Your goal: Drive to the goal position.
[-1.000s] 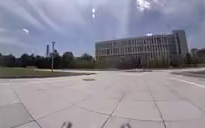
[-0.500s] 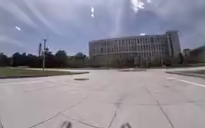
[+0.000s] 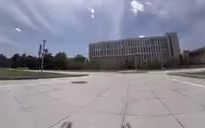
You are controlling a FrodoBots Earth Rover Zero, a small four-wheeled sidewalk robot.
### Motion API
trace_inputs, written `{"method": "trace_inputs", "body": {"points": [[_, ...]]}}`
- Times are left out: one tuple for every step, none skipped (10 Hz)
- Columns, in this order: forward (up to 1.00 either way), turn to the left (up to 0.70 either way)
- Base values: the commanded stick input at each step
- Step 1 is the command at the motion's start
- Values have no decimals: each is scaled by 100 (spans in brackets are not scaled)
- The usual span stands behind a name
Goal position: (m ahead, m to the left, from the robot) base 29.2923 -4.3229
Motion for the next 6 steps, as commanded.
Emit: {"method": "trace_inputs", "body": {"points": [[70, 0], [70, 0], [70, 0], [70, 0], [70, 0], [70, -20]]}}
